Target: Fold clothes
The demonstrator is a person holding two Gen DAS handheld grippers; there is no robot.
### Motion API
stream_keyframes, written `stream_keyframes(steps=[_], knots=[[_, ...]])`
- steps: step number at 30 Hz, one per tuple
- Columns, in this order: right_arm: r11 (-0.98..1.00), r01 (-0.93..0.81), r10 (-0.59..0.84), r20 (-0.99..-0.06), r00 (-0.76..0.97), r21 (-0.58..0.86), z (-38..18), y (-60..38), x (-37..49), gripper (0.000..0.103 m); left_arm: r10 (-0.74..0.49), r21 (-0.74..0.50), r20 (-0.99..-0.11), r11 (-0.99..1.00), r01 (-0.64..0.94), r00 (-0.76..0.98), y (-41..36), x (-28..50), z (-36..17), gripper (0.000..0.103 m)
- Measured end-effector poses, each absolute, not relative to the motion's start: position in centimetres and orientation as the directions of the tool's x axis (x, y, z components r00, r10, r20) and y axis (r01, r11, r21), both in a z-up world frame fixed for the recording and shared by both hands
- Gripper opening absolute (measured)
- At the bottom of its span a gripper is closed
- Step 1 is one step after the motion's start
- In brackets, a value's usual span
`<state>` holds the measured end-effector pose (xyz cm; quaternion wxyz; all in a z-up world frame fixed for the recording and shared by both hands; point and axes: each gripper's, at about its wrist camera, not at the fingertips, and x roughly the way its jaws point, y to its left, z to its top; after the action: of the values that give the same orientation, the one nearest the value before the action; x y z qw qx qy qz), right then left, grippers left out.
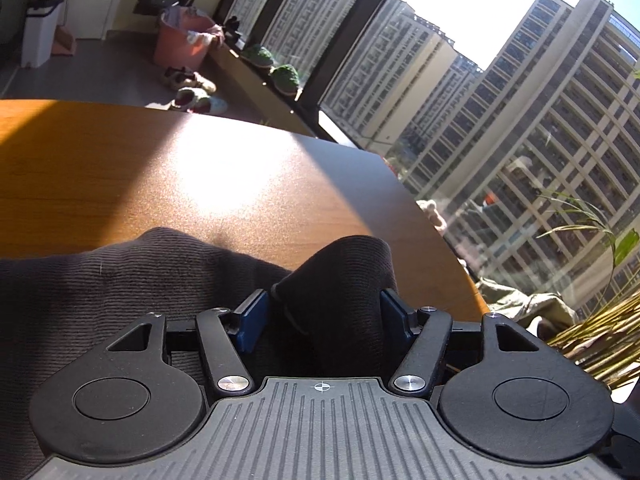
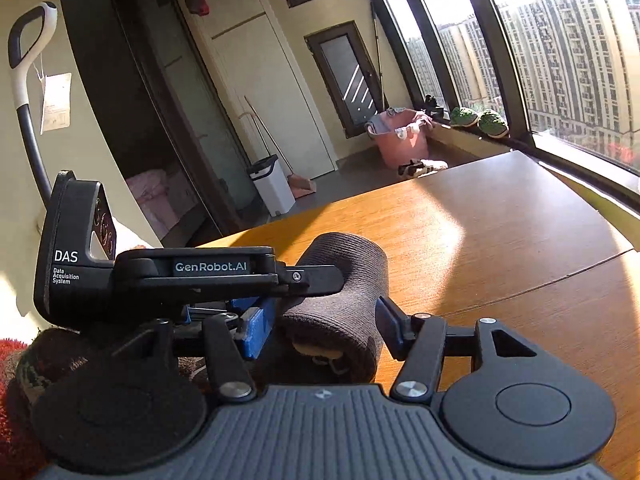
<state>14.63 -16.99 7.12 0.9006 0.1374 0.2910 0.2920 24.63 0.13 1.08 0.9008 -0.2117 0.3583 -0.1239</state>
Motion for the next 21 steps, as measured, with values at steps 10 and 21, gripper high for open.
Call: stream_keyframes(steps=[10,21], knots=[[0.729,-0.391,0.674,-0.488,0.554,0.562,2.9,-17.2,19.0,0.049,-0.361,-0.463,-0.592,0.884,0.062,0.721,0.5,23.7,1.1,0.067],[0.831,-0.539,0.521,-0.536,0.664,0.140,6.6,-16.5,17.1,0.038,-0.376,-0.460,-0.528,0.880,0.116,0.762,-0.4,24.6,4.5,0.071]])
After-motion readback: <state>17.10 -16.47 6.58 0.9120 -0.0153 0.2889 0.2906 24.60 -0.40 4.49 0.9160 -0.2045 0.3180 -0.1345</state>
